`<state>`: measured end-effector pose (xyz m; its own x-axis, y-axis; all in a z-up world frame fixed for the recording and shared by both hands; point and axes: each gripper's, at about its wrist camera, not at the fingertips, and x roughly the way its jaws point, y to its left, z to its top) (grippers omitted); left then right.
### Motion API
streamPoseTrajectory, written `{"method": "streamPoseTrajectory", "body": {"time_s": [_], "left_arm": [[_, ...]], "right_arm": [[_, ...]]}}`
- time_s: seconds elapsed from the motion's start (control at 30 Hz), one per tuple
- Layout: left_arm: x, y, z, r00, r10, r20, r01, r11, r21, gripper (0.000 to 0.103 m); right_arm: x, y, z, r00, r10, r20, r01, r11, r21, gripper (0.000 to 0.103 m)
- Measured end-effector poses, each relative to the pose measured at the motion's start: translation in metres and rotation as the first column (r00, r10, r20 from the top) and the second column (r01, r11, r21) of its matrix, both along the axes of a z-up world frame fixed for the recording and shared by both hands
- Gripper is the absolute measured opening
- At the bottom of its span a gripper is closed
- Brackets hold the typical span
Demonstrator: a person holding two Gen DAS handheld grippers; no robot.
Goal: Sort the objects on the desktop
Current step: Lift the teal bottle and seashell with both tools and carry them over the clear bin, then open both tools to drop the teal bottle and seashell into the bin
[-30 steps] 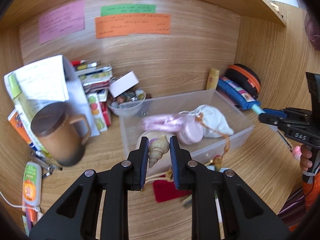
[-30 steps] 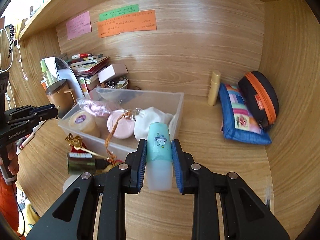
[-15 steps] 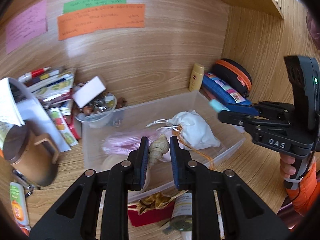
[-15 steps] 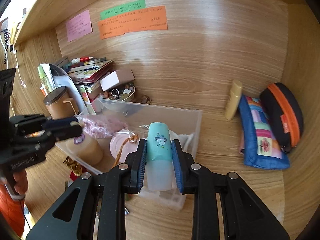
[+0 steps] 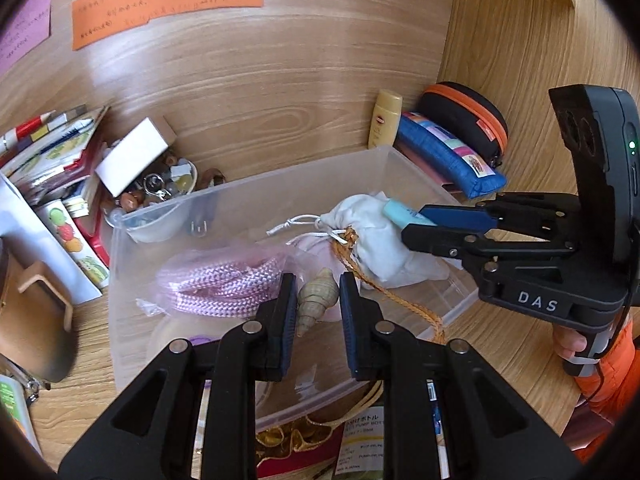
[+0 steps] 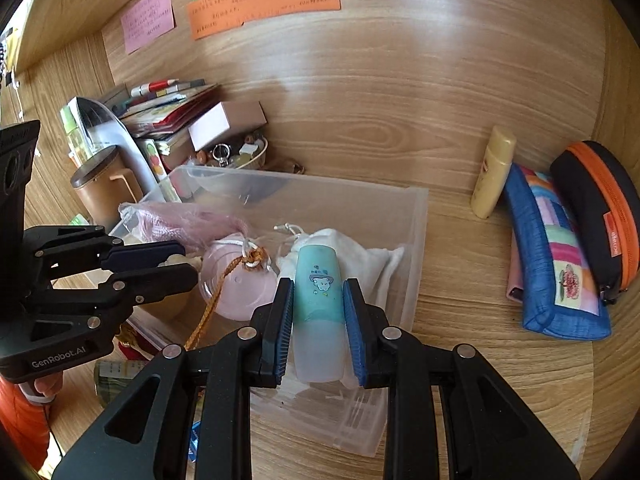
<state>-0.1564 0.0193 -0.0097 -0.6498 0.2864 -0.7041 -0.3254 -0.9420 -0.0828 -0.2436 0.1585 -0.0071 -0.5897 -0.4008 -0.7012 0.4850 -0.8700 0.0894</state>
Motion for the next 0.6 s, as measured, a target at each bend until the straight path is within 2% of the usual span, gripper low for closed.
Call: {"method": "streamPoseTrajectory", "body": {"time_s": [0.27, 0.37, 0.6], "left_arm": [[-0.001, 0.005, -0.006, 1.0, -0.008, 0.017, 0.008, 1.0, -0.026, 0.02], [0.0, 0.005, -0.008, 1.0, -0.007, 0.019, 0.008, 0.999, -0.037, 0.02], [0.002, 0.006, -0.007, 1.0, -0.002, 0.003, 0.002, 0.999, -0.043, 0.021]], "right_arm": [[0.002, -0.009, -0.006, 1.0, 0.025, 0.008, -0.025, 0.999, 0.029, 0.022], [0.004, -0.014, -0.008, 1.0, 0.02, -0.015, -0.019, 0.998, 0.062, 0.022], [0.003, -0.013, -0.008, 1.0, 0.024, -0.019, -0.023, 0.998, 0.058, 0.023]]}}
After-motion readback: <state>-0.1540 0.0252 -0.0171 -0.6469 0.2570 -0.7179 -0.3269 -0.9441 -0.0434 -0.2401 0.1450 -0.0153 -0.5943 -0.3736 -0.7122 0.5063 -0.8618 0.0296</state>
